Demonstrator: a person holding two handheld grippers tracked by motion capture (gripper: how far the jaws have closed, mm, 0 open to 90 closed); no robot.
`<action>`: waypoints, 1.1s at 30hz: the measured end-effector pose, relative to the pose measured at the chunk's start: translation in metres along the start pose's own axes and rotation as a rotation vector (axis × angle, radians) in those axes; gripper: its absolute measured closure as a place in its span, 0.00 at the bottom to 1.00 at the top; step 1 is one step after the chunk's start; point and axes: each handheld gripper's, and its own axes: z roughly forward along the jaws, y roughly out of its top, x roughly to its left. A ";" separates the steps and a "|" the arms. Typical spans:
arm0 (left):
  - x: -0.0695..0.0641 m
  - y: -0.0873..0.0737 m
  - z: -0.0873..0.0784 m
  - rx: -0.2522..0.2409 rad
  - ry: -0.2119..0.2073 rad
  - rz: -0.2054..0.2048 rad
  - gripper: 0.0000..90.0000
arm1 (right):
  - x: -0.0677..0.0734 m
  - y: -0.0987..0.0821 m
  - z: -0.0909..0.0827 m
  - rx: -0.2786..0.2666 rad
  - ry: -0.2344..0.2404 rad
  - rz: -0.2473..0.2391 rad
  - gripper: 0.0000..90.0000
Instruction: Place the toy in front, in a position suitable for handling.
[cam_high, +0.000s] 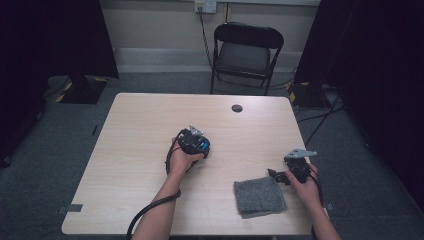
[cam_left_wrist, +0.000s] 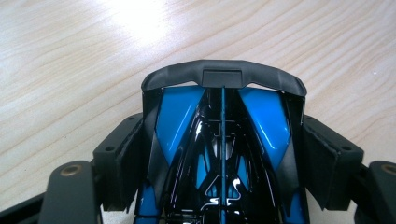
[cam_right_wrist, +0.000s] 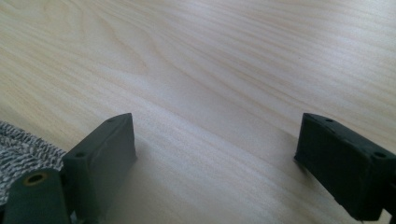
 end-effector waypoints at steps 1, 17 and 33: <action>0.000 0.000 0.000 -0.001 -0.006 -0.006 0.27 | 0.000 0.000 0.000 0.000 0.000 0.000 0.12; 0.001 0.006 -0.010 -0.046 -0.014 -0.041 0.22 | 0.000 0.000 0.000 0.000 0.000 -0.001 0.12; 0.006 -0.001 -0.044 -0.092 -0.031 -0.033 0.20 | 0.000 0.000 0.000 0.000 -0.001 -0.001 0.12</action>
